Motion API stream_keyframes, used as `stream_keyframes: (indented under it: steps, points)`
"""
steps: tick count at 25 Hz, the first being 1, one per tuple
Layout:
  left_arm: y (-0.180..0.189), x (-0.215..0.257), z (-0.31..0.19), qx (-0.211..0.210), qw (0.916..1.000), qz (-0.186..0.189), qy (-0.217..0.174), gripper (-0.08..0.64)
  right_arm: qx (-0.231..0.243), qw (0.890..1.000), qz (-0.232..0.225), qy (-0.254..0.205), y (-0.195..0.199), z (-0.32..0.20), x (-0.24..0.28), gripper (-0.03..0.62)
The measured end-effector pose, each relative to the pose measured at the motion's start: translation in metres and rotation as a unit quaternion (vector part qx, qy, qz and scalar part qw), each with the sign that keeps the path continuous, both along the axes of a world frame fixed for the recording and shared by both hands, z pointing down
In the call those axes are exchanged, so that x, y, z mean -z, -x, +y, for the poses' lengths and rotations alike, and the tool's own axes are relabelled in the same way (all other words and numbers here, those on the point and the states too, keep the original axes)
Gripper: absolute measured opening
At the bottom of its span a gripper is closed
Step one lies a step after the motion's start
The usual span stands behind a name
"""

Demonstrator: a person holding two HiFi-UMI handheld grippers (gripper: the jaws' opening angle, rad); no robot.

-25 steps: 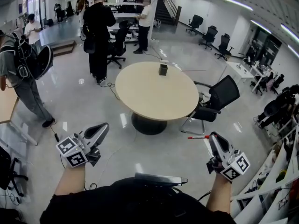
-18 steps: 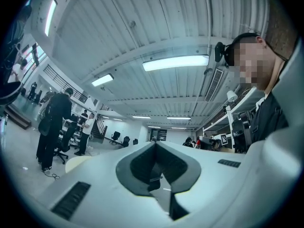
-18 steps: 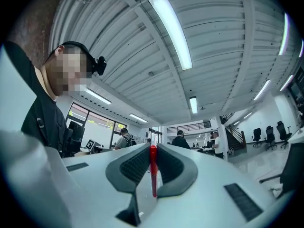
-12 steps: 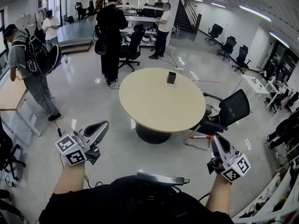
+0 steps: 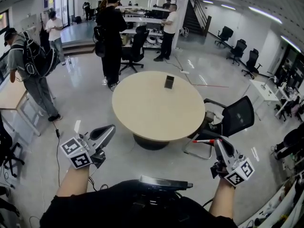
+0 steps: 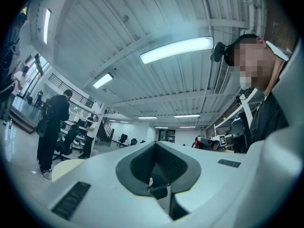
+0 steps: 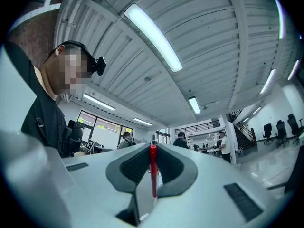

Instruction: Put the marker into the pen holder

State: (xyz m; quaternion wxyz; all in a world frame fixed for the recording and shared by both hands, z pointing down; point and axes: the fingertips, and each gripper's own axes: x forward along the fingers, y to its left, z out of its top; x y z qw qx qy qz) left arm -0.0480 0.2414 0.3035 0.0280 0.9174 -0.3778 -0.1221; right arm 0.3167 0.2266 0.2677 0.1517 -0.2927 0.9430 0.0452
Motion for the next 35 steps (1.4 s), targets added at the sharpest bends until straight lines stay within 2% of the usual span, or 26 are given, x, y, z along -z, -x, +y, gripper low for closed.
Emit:
stream_keyframes:
  steps: [6, 11, 16, 20, 23, 27, 31, 35]
  points:
    - [-0.005, 0.002, -0.044, 0.002, 0.9999, -0.001, 0.011, 0.001, 0.0, 1.0, -0.002, 0.015, -0.007, -0.045, -0.006, 0.043]
    - [0.01, -0.011, -0.111, -0.024, 0.9996, 0.007, 0.013, 0.0, -0.021, 1.0, 0.011, 0.019, 0.011, -0.096, -0.012, 0.043]
    - [0.041, -0.006, -0.206, -0.064, 0.9977, 0.022, 0.0, 0.0, -0.058, 0.998, 0.019, 0.013, 0.044, -0.164, 0.001, 0.043]
    - [0.077, 0.0, -0.283, -0.091, 0.9957, 0.018, -0.004, 0.0, -0.085, 0.996, 0.026, 0.014, 0.084, -0.224, 0.011, 0.043]
    - [0.098, -0.003, -0.329, -0.105, 0.9943, 0.02, 0.0, 0.0, -0.098, 0.995, 0.03, 0.014, 0.107, -0.261, 0.014, 0.043]
    - [0.108, -0.016, -0.376, -0.113, 0.9932, 0.026, 0.015, 0.0, -0.1, 0.994, 0.039, 0.027, 0.123, -0.306, 0.007, 0.043]
    - [0.111, -0.029, -0.419, -0.112, 0.9929, 0.025, 0.032, 0.0, -0.101, 0.993, 0.041, 0.037, 0.124, -0.351, 0.001, 0.043]
    - [0.097, -0.041, -0.459, -0.098, 0.9942, 0.018, 0.041, 0.0, -0.087, 0.995, 0.033, 0.042, 0.105, -0.403, -0.016, 0.043]
